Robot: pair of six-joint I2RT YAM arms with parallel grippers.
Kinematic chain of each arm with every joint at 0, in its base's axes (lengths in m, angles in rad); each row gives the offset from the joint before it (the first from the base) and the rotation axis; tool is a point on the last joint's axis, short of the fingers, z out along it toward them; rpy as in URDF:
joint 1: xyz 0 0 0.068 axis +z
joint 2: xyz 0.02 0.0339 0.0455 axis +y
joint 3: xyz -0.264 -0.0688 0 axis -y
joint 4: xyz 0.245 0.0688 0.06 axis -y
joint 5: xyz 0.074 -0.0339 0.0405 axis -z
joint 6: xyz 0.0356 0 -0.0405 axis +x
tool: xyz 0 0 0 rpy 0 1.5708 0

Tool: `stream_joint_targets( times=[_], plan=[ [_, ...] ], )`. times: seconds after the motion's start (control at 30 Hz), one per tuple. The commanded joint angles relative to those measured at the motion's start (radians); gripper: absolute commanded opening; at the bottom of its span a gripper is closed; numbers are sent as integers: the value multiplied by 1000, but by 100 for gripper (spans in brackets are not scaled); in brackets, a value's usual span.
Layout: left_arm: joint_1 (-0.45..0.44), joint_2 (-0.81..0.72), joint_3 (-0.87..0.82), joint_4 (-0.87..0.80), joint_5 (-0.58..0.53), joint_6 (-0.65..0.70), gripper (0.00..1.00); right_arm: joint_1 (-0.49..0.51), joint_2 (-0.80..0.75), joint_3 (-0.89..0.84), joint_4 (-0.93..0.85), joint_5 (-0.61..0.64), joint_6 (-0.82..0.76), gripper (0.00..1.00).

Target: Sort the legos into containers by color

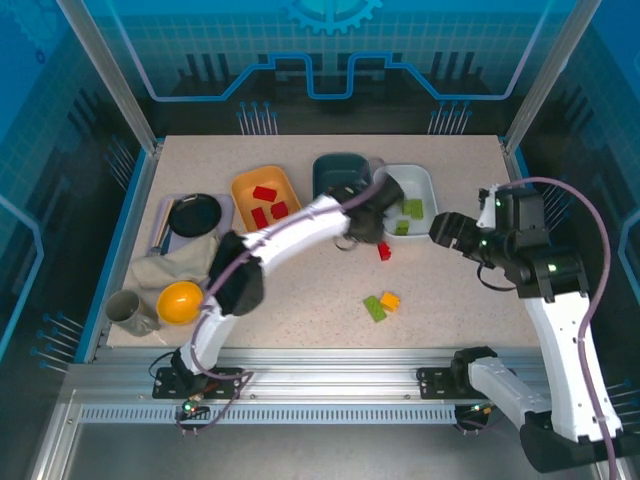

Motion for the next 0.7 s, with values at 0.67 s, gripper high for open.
stream_joint_targets(
  times=[0.67],
  plan=[
    [498, -39, -270, -19, 342, -186, 28, 258, 621, 157, 189, -315, -104, 77]
  ],
)
